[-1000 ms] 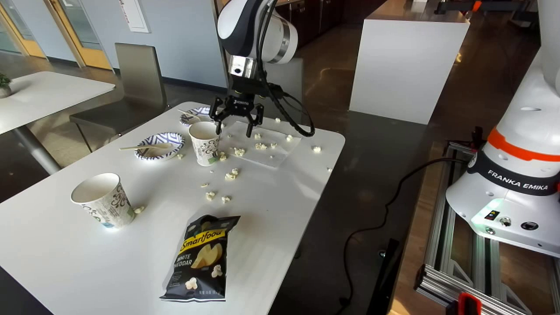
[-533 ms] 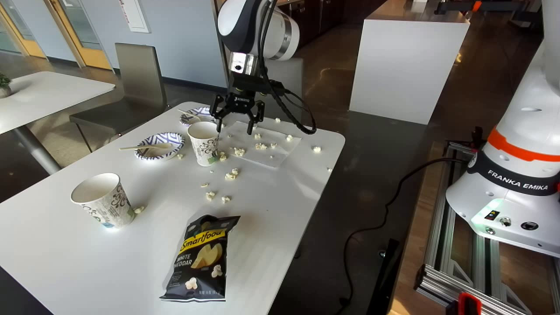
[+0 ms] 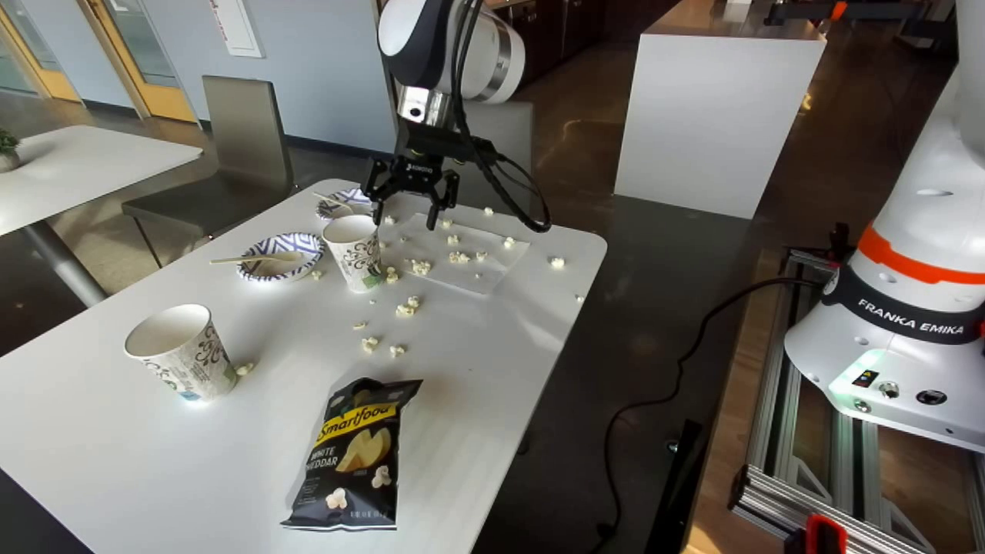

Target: Put some pieces of popcorn into the paper cup on the right

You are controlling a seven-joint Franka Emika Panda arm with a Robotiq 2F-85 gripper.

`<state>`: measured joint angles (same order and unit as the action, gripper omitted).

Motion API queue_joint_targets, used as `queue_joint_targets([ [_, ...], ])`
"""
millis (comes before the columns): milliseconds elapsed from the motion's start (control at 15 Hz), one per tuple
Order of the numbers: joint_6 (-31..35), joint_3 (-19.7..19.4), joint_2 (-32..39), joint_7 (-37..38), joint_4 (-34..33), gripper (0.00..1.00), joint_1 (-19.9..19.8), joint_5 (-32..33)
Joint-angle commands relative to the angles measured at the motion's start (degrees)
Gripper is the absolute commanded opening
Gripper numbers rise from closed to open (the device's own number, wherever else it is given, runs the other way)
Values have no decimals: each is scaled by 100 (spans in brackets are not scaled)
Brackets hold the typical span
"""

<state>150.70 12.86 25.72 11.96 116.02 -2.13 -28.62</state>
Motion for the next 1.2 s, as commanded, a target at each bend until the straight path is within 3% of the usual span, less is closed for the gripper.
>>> queue_joint_targets([
  [0,-291,-11,-341,-436,345,100,213,160],
  [400,-765,61,-1756,-359,1612,100,1021,979],
  [667,-1323,83,-2899,686,2145,100,1589,2451],
  [933,-2094,277,-3638,1245,2145,100,1526,3883],
  [1000,-1910,268,-3264,1037,1945,100,1572,3349],
  [1133,-1969,287,-3437,1068,1949,100,1555,3403],
])
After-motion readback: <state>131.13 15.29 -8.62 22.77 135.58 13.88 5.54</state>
